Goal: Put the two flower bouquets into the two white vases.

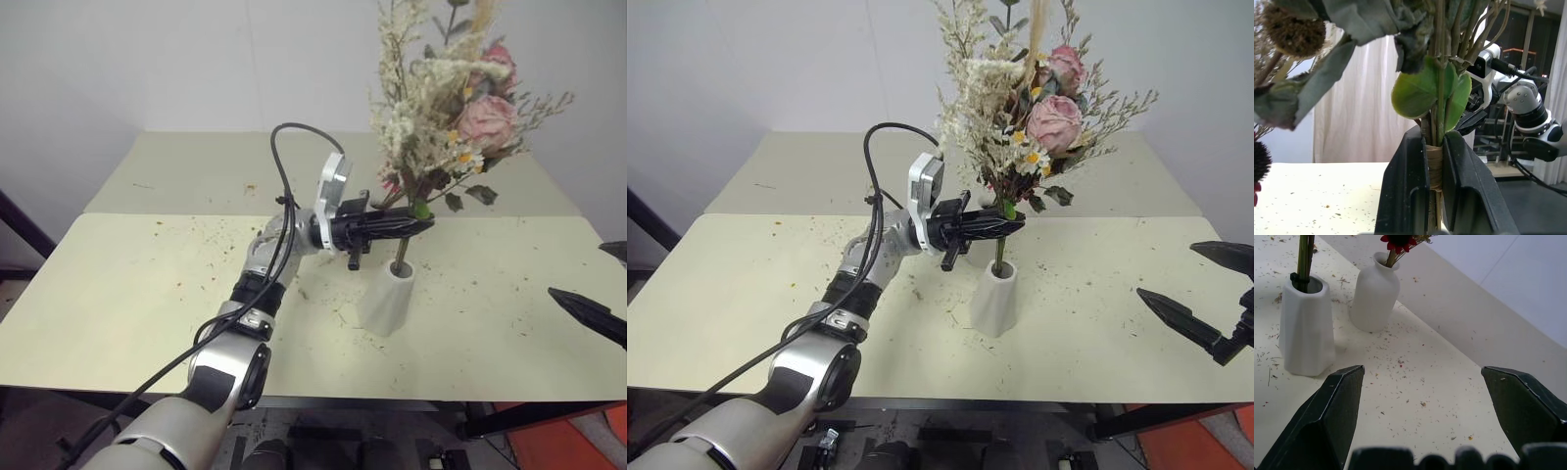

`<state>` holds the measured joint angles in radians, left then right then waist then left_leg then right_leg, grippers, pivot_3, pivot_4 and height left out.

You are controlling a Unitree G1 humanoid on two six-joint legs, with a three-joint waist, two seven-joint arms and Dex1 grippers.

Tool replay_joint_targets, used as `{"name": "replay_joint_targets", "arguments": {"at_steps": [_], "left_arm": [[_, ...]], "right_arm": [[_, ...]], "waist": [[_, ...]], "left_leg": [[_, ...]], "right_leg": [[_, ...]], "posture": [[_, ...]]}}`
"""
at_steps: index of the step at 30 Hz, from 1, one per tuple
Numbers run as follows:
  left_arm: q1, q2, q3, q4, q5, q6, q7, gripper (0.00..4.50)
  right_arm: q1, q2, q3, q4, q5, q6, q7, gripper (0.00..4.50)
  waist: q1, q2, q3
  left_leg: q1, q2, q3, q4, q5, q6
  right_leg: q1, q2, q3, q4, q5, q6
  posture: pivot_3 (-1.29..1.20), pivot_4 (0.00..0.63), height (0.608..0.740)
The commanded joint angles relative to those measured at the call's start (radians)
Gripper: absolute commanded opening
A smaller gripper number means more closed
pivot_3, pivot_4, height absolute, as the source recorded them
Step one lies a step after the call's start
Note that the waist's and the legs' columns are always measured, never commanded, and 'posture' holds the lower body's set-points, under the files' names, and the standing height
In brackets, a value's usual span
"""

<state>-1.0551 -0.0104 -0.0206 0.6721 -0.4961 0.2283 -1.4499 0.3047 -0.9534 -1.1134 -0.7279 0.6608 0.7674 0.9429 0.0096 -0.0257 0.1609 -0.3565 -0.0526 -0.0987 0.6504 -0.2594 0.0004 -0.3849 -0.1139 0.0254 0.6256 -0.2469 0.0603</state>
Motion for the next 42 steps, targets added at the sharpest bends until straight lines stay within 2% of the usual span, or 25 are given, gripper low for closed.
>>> {"name": "replay_joint_targets", "arguments": {"at_steps": [1, 10, 18, 28, 30, 37, 41, 42], "left_arm": [[-0.012, -0.013, 0.025, 0.010, -0.015, 0.034, 0.044, 0.11], [-0.036, -0.027, 0.067, 0.018, -0.040, 0.065, 0.067, 0.11], [0.024, -0.001, -0.028, -0.006, 0.047, -0.016, -0.025, 0.11], [0.027, 0.001, -0.018, -0.006, 0.048, -0.015, -0.018, 0.11], [0.027, 0.006, -0.012, -0.020, 0.037, 0.003, -0.020, 0.85], [0.062, 0.045, -0.024, -0.090, 0.035, 0.028, -0.049, 3.02], [0.080, 0.073, -0.050, -0.119, 0.063, 0.021, -0.063, 4.30], [0.082, 0.082, -0.056, -0.128, 0.066, 0.033, -0.062, 4.46]], "right_arm": [[-0.007, -0.001, -0.014, -0.013, 0.006, -0.013, -0.016, 4.50], [-0.002, 0.003, -0.005, -0.015, 0.002, -0.015, -0.024, 4.50], [0.010, 0.014, -0.013, -0.024, 0.002, -0.014, -0.029, 4.50], [0.016, 0.021, -0.012, -0.031, 0.006, -0.014, -0.040, 4.50], [0.015, 0.018, -0.012, -0.031, 0.011, -0.010, -0.040, 4.50], [0.040, 0.011, -0.066, -0.032, 0.152, 0.023, 0.040, 4.50], [0.065, 0.008, -0.074, -0.042, 0.179, 0.003, 0.075, 4.50], [0.067, 0.007, -0.073, -0.043, 0.180, 0.002, 0.072, 4.50]], "waist": [[0.000, 0.000, 0.000], [0.000, 0.000, 0.000], [-0.001, 0.000, 0.000], [0.000, 0.000, 0.000], [-0.001, 0.000, 0.000], [-0.002, 0.001, 0.000], [0.000, 0.001, 0.000], [0.000, 0.001, 0.000]], "left_leg": [[0.000, 0.000, 0.000, 0.000, 0.000, 0.000], [0.000, 0.000, 0.000, 0.000, -0.001, 0.001], [0.000, 0.000, 0.000, 0.000, -0.001, 0.001], [0.000, 0.000, 0.000, 0.000, -0.001, 0.001], [0.000, 0.000, 0.000, 0.000, -0.001, 0.001], [0.000, 0.000, 0.000, 0.000, -0.001, 0.001], [0.000, 0.000, 0.000, 0.001, -0.001, 0.001], [0.000, 0.000, 0.000, 0.001, -0.001, 0.001]], "right_leg": [[0.000, 0.000, 0.000, 0.000, 0.000, 0.000], [0.000, 0.000, 0.000, 0.000, 0.000, 0.000], [0.000, 0.000, 0.000, 0.000, 0.000, 0.000], [0.000, 0.000, 0.000, 0.000, 0.000, 0.000], [0.000, 0.000, 0.000, 0.000, 0.000, 0.000], [0.000, 0.000, 0.000, 0.000, 0.000, 0.000], [0.000, 0.000, 0.000, 0.000, 0.000, 0.000], [0.000, 0.000, 0.000, 0.000, 0.000, 0.000]], "posture": [[0.00, 0.150, 0.740], [0.00, 0.150, 0.740], [0.00, 0.150, 0.740], [0.00, 0.150, 0.740], [0.00, 0.150, 0.740], [0.00, 0.150, 0.740], [0.00, 0.150, 0.740], [0.00, 0.150, 0.740]]}}
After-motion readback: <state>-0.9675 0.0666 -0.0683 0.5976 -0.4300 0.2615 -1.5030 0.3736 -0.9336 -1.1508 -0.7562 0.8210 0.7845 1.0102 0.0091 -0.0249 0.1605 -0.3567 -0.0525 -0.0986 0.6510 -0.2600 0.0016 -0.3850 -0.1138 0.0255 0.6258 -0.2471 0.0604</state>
